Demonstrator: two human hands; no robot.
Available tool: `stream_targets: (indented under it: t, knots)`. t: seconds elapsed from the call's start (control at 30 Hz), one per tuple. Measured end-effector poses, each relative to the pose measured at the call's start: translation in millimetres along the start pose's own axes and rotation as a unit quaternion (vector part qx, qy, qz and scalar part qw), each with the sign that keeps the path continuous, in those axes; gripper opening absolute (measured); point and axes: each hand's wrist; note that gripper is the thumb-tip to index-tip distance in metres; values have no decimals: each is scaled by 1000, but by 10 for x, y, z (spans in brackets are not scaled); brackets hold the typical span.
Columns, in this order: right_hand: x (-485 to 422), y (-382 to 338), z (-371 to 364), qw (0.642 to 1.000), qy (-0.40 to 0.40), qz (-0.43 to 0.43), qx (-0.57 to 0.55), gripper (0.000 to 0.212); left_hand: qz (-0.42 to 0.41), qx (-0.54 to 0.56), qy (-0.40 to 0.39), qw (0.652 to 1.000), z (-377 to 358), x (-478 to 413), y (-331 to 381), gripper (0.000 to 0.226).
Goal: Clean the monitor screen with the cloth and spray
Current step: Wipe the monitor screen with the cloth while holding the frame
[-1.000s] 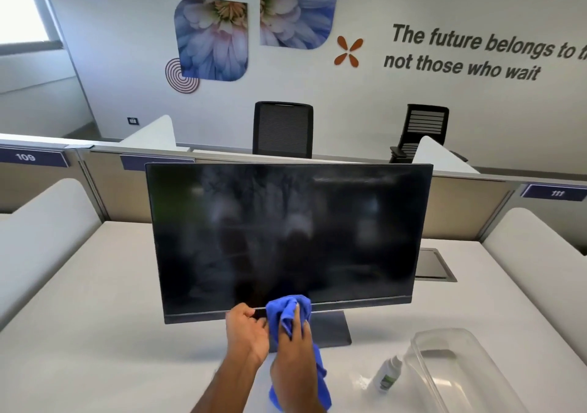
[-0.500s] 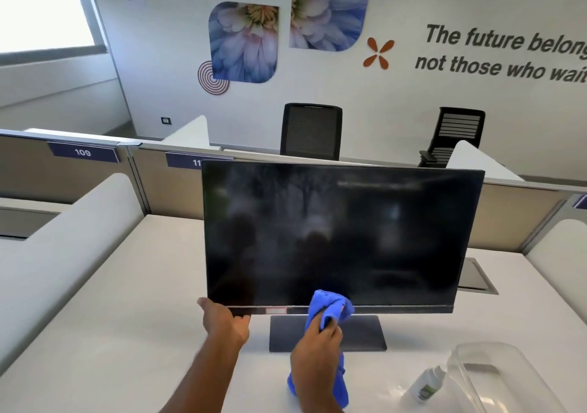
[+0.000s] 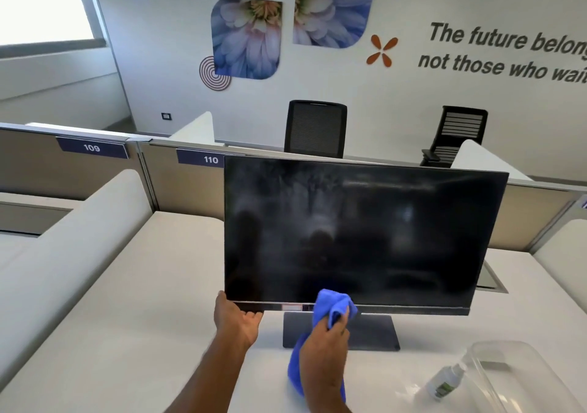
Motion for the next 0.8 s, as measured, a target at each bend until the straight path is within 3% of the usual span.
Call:
stream_targets:
  t: [0.07,0.17,0.3,0.33,0.47,0.63,0.8]
  knots:
    - [-36,-20,-32,998,-2,-55,-11,65,4,3,0,1000,14,-11,12,42]
    - [48,-60,-108,994,-29,-8,105,55,9,4,-13,1000,32,-49,1,41]
    - [240,-140,-278,958,-73,153,230,104,19,-21,-36,999,50,-46,-4,47]
    - [303,-165,-342,949,-82,181,246,107,25,-30,-45,998,70,-60,-9,47]
    - [485,-330,-486,893,-107,302,317,82,61,-60,-78,993,131,-92,45,53]
    - [402,-379,-469,856,-167,357,334,51,63,-88,-92,990,165,-107,86,56]
    - [301,-447,-421,812,-173,437,347,61,59,-94,-111,988,221,-196,71,59]
Point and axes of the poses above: each hand's wrist, its own x-axis away from the middle knuckle, its own z-axis out of the back of the hand, y = z × x, and after that the axes turned 12 degrees about -z, right-handed
